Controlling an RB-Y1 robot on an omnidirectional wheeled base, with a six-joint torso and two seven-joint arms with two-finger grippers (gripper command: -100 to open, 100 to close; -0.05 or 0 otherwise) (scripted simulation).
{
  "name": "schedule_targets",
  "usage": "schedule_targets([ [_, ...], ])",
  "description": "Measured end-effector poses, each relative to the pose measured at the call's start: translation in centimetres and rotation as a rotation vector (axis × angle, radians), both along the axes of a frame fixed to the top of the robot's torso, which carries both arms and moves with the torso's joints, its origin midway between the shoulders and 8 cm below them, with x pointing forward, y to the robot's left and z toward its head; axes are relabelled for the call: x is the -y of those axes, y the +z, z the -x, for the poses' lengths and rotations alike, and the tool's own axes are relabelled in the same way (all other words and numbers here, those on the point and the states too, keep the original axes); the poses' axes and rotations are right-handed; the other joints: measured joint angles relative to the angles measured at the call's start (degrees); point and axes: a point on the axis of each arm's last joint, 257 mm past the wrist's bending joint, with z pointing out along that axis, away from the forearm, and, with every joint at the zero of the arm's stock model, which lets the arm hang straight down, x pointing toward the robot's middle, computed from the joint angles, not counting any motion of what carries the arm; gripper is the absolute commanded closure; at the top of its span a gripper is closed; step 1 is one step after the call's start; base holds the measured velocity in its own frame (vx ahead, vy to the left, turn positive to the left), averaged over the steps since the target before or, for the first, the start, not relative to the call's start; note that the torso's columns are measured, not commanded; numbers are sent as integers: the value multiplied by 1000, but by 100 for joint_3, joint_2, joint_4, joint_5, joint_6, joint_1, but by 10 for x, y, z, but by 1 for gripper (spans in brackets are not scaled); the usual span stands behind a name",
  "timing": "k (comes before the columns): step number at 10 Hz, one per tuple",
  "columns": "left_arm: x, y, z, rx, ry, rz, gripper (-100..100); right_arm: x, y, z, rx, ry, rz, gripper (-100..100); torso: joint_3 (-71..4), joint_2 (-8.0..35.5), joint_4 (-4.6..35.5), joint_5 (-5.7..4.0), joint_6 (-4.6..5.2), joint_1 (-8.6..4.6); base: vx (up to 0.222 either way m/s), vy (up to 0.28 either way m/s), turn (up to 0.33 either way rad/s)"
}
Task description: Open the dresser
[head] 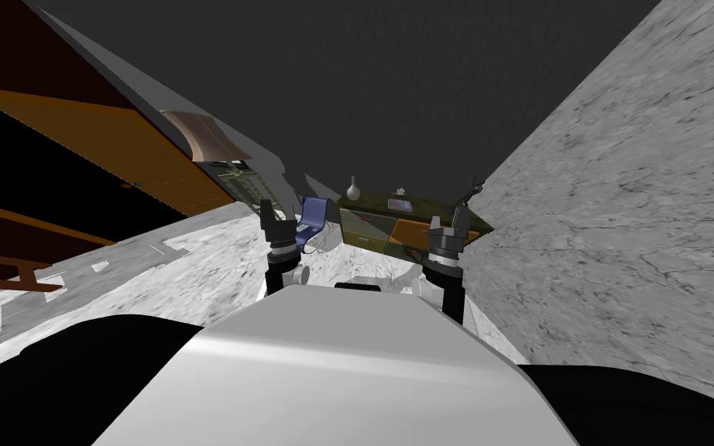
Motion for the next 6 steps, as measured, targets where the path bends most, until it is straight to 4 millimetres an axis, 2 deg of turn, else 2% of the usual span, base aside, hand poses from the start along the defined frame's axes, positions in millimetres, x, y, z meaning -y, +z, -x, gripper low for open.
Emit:
schedule_targets([
  [2,0,0,0,0,0,0,0,0,0,0,0,0,0,0,-1200,597,600,0,0,0,0,0,0],
  [6,0,0,0,0,0,0,0,0,0,0,0,0,0,0,-4536,2269,2268,0,0,0,0,0,0],
])
